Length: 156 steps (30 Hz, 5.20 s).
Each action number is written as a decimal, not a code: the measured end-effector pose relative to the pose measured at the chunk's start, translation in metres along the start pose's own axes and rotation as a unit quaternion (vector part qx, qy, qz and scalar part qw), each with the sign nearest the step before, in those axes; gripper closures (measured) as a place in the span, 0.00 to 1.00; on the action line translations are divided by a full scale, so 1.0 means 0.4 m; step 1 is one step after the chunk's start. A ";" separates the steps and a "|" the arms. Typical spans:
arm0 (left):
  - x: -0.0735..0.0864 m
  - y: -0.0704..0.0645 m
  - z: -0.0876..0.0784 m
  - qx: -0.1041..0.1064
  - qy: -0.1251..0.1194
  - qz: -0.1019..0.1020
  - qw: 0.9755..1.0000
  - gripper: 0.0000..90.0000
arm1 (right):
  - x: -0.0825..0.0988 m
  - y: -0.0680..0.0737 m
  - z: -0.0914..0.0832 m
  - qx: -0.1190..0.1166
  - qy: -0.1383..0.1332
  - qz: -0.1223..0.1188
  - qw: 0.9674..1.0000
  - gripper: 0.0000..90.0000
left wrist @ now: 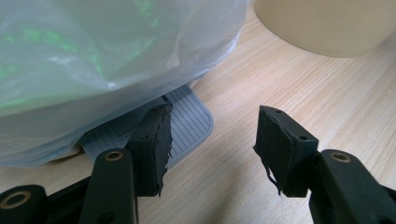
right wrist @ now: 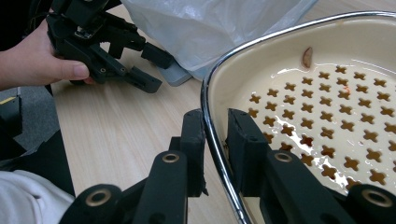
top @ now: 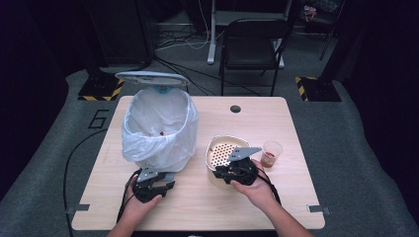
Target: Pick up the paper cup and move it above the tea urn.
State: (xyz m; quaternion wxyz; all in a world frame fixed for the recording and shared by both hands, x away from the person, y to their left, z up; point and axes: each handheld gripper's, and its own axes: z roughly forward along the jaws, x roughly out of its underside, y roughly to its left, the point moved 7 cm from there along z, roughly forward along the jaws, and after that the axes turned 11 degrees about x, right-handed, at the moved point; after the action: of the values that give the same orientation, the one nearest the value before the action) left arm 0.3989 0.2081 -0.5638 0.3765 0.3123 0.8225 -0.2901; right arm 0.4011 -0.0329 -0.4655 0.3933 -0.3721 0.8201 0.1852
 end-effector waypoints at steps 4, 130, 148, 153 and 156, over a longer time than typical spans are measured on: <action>0.000 0.000 0.000 0.000 0.000 -0.001 1.000 0.51 | 0.001 0.001 -0.002 -0.002 0.004 0.000 1.000 0.84; -0.002 0.000 0.001 0.003 -0.008 -0.008 1.000 0.51 | 0.034 -0.424 -0.110 0.169 -0.040 0.015 0.985 0.44; -0.002 0.001 0.001 0.003 -0.008 -0.007 1.000 0.51 | -0.112 -0.398 -0.127 0.154 -0.078 -0.055 0.983 0.46; -0.002 0.001 0.001 0.003 -0.008 -0.007 1.000 0.51 | -0.143 -0.380 -0.124 0.140 -0.093 -0.075 0.983 0.47; -0.002 0.001 0.001 0.003 -0.008 -0.007 1.000 0.51 | -0.156 -0.370 -0.121 0.130 -0.099 -0.081 0.983 0.47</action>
State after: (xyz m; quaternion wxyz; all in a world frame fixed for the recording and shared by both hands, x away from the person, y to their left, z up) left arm 0.3996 0.2078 -0.5635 0.3797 0.3051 0.8209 -0.2979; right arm 0.5141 -0.1297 -0.3880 0.5316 -0.3629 0.7611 0.0798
